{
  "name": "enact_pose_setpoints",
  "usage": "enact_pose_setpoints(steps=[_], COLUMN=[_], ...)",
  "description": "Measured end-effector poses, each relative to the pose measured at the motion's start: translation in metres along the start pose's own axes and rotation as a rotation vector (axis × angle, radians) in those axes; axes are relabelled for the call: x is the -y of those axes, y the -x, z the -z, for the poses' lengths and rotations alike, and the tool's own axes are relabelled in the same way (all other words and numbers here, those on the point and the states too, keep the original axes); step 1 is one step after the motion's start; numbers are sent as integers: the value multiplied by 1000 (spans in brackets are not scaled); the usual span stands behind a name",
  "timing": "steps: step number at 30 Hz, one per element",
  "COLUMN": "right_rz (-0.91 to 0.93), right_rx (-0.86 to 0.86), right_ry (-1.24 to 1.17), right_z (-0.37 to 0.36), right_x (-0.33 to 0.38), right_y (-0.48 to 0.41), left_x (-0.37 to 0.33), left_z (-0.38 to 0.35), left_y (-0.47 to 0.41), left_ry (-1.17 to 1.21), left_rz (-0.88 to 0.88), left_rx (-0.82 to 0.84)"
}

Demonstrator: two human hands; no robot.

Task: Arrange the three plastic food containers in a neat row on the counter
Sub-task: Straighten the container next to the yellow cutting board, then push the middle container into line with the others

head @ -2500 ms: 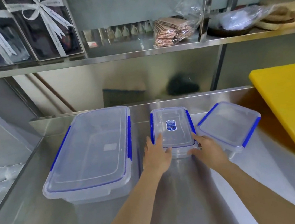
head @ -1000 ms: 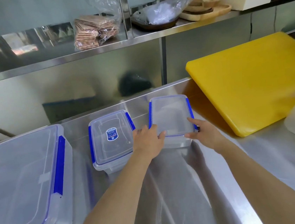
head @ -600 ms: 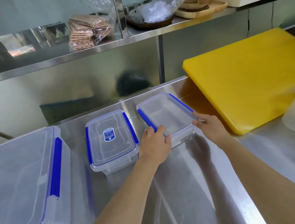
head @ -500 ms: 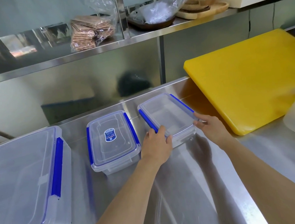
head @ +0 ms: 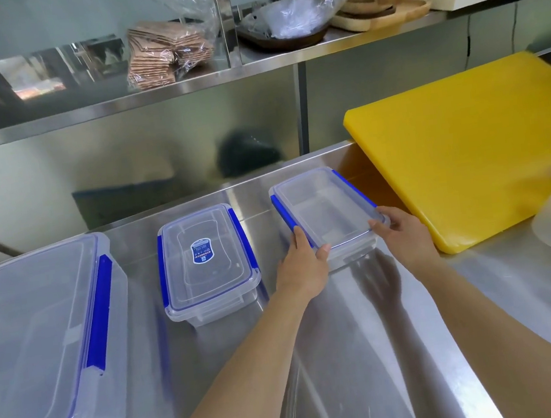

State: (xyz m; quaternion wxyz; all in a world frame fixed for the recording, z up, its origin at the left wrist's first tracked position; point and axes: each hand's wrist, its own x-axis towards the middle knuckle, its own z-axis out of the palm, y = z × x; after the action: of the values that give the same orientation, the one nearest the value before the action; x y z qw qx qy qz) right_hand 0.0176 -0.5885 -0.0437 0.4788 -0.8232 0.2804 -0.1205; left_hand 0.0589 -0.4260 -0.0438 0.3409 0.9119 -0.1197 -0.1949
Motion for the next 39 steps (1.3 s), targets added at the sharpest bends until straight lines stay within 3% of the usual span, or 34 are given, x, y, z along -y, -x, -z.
enact_pose_setpoints(steps=[9,12,14,16,19,21,25,30,39], right_rz=[-18,24,96,211,302,300,226,272,254], right_rx=[-5,-136,-236,-276,-117,49,363,534,529], right_ry=[90,261,347,322,169,80,26,71,128], right_z=[15,10,2,-13,-49,-76,-120,-147,-134], right_x=[-10,-7,5,27,56,69,82,79,67], right_y=[-11,-12,-6,5,27,39,61,74,62], left_x=[-14,-11,-7,1,28,56,108,132,116], left_z=[-16,-6,11,36,75,97,109,97,85], left_y=[-10,-8,1,11,24,30,43,46,40], left_ry=[88,64,77,90,84,118,342,674,638], left_rz=[16,-46,-118,-141,-17,174,492,412,376], left_rx=[24,12,-111,-347,-688,-770,-613,-444,-421])
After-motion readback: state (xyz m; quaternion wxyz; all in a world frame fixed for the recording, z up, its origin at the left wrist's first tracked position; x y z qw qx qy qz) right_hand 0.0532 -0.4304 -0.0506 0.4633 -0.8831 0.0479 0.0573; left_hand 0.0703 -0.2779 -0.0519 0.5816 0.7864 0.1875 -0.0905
